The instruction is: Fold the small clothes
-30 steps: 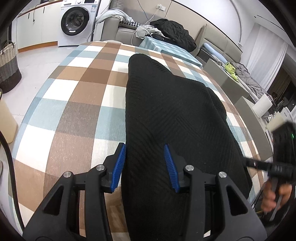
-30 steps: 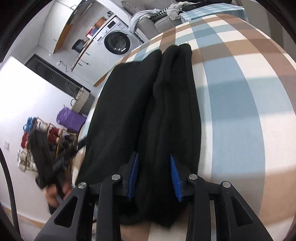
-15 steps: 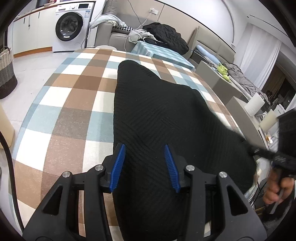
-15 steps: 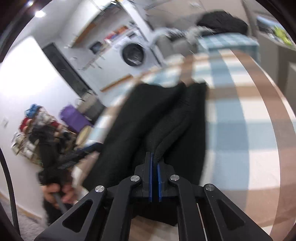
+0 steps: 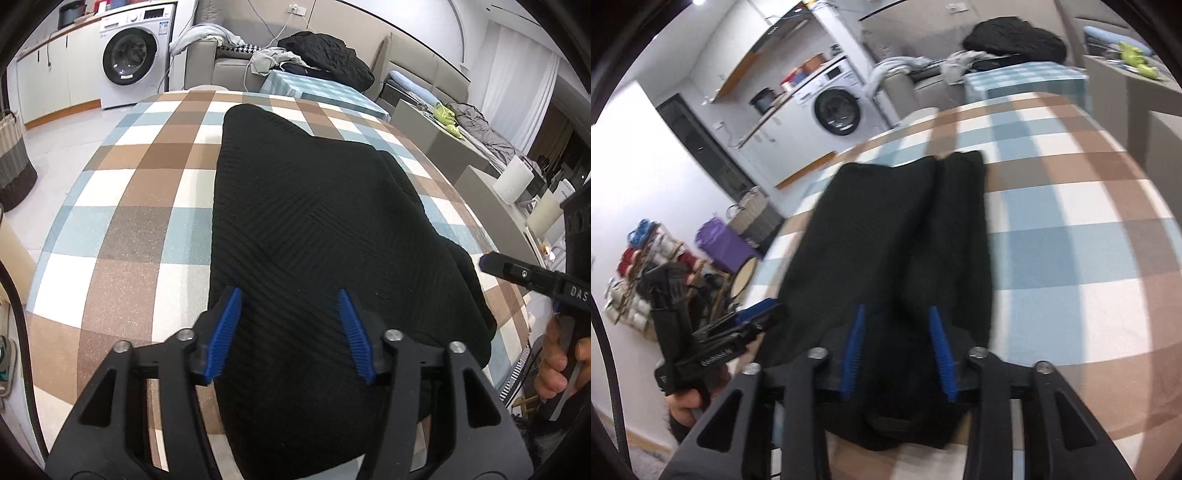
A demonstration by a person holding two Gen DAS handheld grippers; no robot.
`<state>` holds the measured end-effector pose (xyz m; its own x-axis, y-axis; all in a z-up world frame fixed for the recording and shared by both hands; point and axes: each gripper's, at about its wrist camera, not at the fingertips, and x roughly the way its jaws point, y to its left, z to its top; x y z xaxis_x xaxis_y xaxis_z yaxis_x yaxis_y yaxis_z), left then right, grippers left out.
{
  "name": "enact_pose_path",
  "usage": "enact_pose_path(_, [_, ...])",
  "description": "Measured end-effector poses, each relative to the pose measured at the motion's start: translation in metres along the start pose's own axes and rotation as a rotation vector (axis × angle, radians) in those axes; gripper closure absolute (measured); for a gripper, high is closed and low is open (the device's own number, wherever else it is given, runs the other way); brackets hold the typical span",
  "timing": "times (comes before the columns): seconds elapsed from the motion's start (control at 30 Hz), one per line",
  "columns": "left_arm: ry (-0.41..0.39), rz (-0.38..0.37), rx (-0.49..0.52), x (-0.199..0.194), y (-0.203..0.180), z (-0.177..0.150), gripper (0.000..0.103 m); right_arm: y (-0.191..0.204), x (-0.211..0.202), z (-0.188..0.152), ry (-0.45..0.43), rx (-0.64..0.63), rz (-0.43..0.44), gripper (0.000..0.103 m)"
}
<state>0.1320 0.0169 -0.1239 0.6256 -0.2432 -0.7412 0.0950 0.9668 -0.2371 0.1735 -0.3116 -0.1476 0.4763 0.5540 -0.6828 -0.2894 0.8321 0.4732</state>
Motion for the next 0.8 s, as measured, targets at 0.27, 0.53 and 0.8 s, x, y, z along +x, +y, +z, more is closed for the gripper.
enact_pose_path(0.27, [-0.015, 0.03, 0.047, -0.012, -0.02, -0.011, 0.027, 0.013, 0.05, -0.017, 0.12, -0.018, 0.021, 0.061])
enact_pose_path(0.53, [-0.019, 0.016, 0.081, -0.027, -0.033, -0.023, 0.025, 0.024, 0.016, -0.015, -0.01, -0.064, 0.101, 0.097])
enact_pose_path(0.8, [0.045, -0.014, 0.17, -0.014, -0.055, -0.047, 0.024, 0.006, 0.037, -0.033, 0.067, -0.001, 0.034, 0.093])
